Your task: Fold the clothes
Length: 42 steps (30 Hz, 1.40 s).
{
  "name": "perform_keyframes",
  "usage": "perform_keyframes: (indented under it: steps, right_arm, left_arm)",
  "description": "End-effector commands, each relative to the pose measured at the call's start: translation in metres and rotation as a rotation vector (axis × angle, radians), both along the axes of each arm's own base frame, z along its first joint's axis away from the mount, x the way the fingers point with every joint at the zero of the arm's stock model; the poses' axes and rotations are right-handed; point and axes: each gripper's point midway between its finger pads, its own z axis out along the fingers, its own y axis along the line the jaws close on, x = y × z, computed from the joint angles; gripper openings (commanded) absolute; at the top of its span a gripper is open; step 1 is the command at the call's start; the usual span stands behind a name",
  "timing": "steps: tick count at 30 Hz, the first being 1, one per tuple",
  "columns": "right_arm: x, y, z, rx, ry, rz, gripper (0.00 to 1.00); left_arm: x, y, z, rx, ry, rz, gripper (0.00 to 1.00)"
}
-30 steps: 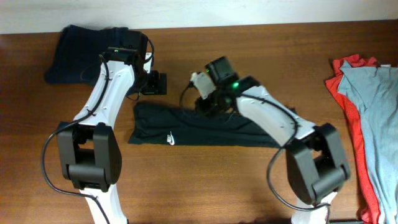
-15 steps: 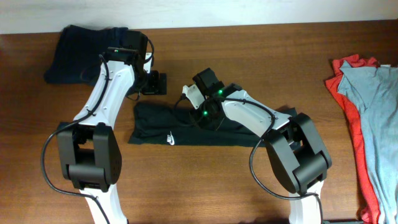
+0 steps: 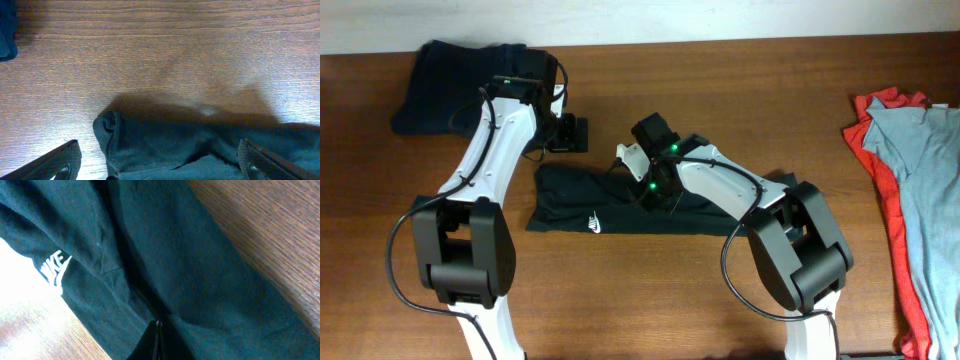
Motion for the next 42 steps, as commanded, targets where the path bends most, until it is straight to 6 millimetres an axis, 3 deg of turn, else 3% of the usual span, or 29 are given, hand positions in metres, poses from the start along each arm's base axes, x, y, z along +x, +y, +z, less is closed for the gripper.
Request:
perform_keyframes:
  steps: [1, 10, 13, 15, 21, 23, 28, 33, 42]
  right_arm:
    - [-0.005, 0.003, -0.002, 0.006, 0.021, 0.003, 0.04]
    - [-0.026, 0.002, -0.006, 0.019, 0.153, -0.072, 0.05]
    - [-0.032, -0.001, -0.007, 0.003, 0.201, -0.124, 0.11]
    - [-0.035, -0.001, -0.005, 0.008, 0.215, -0.12, 0.04]
    - [0.007, -0.009, 0.029, 0.075, 0.132, -0.197, 0.04]
    - [0.015, -0.013, 0.03, 0.085, 0.155, -0.285, 0.04]
    - [0.023, -0.016, 0.015, 0.046, 0.127, -0.373, 0.04]
    - [0.011, -0.005, -0.001, 0.016, 0.124, -0.344, 0.04]
    - [-0.003, -0.004, -0.008, -0.035, 0.133, -0.323, 0.04]
  left_arm:
    - [0.003, 0.002, 0.01, 0.003, -0.027, 0.002, 0.99]
    - [0.003, 0.002, 0.01, 0.003, -0.027, 0.002, 0.99]
    - [0.003, 0.002, 0.01, 0.002, -0.027, 0.002, 0.99]
    - [0.003, 0.002, 0.01, 0.003, -0.027, 0.002, 0.99]
    - [0.003, 0.002, 0.01, 0.003, -0.027, 0.002, 0.99]
    - [0.003, 0.002, 0.01, 0.003, -0.027, 0.002, 0.99]
    - [0.003, 0.002, 0.01, 0.002, -0.027, 0.002, 0.99]
    - [0.003, 0.002, 0.01, 0.003, -0.027, 0.002, 0.99]
    - [0.003, 0.002, 0.01, 0.003, -0.027, 0.002, 0.99]
